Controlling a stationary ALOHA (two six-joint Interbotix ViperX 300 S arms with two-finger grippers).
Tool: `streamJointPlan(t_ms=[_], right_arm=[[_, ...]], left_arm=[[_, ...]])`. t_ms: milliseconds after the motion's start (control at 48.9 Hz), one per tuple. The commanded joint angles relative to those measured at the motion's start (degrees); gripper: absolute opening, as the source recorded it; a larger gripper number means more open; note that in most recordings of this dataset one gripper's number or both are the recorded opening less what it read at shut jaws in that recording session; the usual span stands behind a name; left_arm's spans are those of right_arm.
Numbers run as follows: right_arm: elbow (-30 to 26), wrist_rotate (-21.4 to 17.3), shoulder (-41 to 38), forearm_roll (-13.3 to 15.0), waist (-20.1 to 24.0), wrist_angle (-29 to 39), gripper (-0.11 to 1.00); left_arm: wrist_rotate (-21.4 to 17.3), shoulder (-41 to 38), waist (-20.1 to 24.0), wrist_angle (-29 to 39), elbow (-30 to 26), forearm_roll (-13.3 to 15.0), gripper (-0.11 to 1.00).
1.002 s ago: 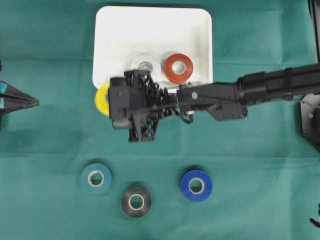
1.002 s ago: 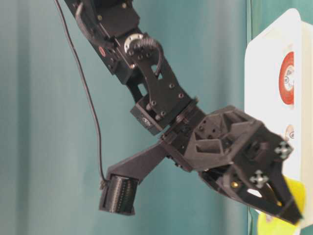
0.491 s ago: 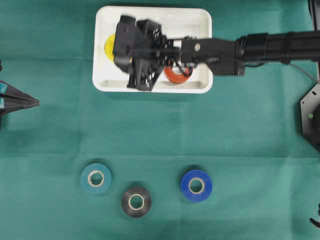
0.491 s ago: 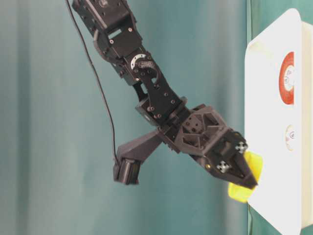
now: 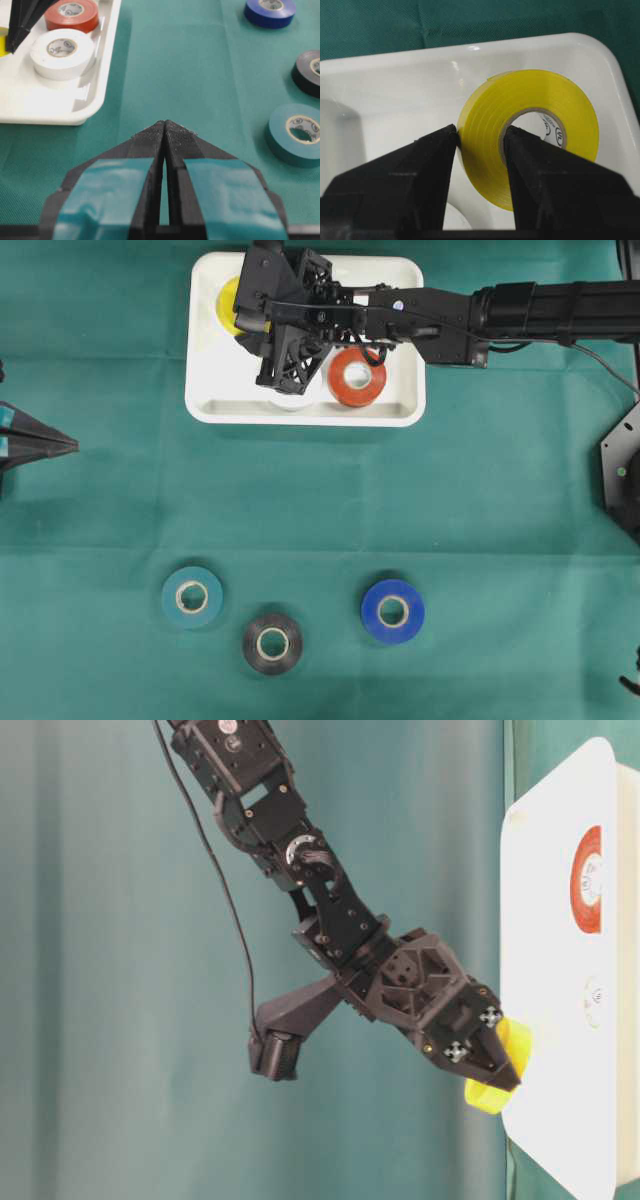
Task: Put the tape into the white case with the right arm.
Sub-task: 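Lift the yellow tape roll and carry it into the tray's left side, then release the yellow roll in the tray and withdraw the right gripper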
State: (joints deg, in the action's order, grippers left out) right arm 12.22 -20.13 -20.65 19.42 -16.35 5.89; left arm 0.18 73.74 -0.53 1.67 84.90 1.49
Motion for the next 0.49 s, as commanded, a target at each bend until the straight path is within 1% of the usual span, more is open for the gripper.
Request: streamJointPlan(t_ms=[0, 164, 184, 225, 286, 409, 429, 470], right_arm=[[-1.58, 0.00, 1.14, 0.18, -0.18, -0.62, 0.03], [-1.49, 0.00, 1.05, 0.18, -0.53, -0.79, 0.02], [-1.49, 0.00, 1.05, 0.18, -0.53, -0.88, 0.04], [-1.49, 0.00, 1.05, 0.18, -0.53, -0.97, 0.10], [-1.58, 0.00, 1.05, 0.18, -0.53, -0.97, 0.24], [-1.49, 0.00, 1.05, 0.18, -0.53, -1.05, 0.60], [-1.49, 0.00, 1.05, 0.18, -0.53, -1.05, 0.62], [-1.49, 0.00, 1.05, 0.18, -0.44, -1.14, 0.62]], left_arm=[[0.00, -0.53, 0.18, -0.26, -0.62, 0.09, 0.01], [0.00, -0.53, 0.18, -0.26, -0.53, 0.09, 0.01], [0.00, -0.44, 0.18, -0.26, -0.53, 0.09, 0.01], [0.00, -0.53, 0.18, -0.26, -0.62, 0.09, 0.01], [0.00, -0.53, 0.18, -0.26, -0.53, 0.09, 0.01], [0.00, -0.53, 0.09, -0.26, -0.62, 0.09, 0.01], [0.00, -0.53, 0.09, -0.26, -0.53, 0.09, 0.01], [0.00, -0.53, 0.09, -0.26, -0.53, 0.09, 0.01]])
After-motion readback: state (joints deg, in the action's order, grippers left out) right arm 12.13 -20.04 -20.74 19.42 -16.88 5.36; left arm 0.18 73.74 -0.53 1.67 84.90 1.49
